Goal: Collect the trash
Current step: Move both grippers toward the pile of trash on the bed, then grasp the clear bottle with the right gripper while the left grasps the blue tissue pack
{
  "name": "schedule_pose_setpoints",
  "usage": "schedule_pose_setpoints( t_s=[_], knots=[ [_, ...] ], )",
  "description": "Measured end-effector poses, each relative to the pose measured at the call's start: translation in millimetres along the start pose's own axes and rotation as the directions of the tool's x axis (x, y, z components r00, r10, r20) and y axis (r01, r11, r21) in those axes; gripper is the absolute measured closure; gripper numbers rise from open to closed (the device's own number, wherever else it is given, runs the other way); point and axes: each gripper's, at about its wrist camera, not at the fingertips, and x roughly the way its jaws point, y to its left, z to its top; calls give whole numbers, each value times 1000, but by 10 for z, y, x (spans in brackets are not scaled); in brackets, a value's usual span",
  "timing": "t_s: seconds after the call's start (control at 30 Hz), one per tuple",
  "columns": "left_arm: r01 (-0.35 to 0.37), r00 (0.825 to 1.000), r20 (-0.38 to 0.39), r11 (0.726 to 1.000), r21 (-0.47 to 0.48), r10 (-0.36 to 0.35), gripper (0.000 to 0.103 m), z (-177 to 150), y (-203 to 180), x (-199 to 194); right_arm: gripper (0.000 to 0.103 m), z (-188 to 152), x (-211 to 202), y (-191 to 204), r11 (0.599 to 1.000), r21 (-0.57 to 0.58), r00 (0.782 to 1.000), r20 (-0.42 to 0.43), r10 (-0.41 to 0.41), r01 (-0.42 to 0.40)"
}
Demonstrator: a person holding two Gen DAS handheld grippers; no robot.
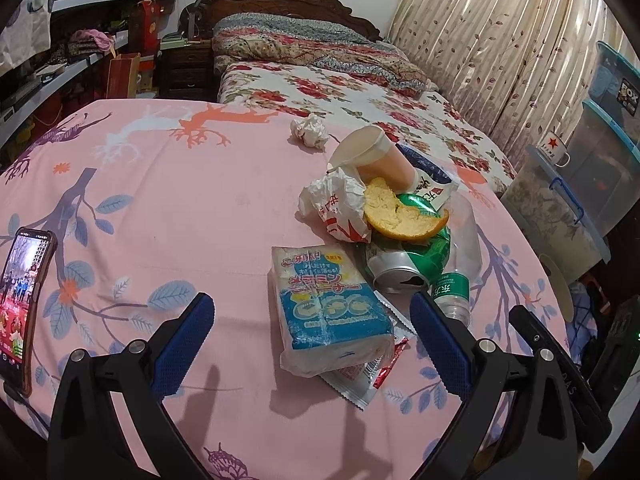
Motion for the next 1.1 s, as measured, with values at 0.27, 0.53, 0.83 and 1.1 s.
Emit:
schedule_pose_setpoints(
  t_s=[0.27,0.53,0.83,1.1],
  knots=[
    [0,1000,-2,1000,10,0,9,-3,-34,10,32,0,-1,2,1000,0,1000,0,0,0],
    [9,1000,-5,1000,6,-9,9,26,-34,7,32,-7,2,10,1000,-2,1000,4,-2,2],
    [-3,998,-62,999,35,6,9,42,-169,277,28,13,44,-48,1000,14,1000,-11,2,-2],
    [0,994,-105,1000,10,1,38,17,-17,501,13,172,409,154,998,-28,996,-75,48,-50]
  ],
)
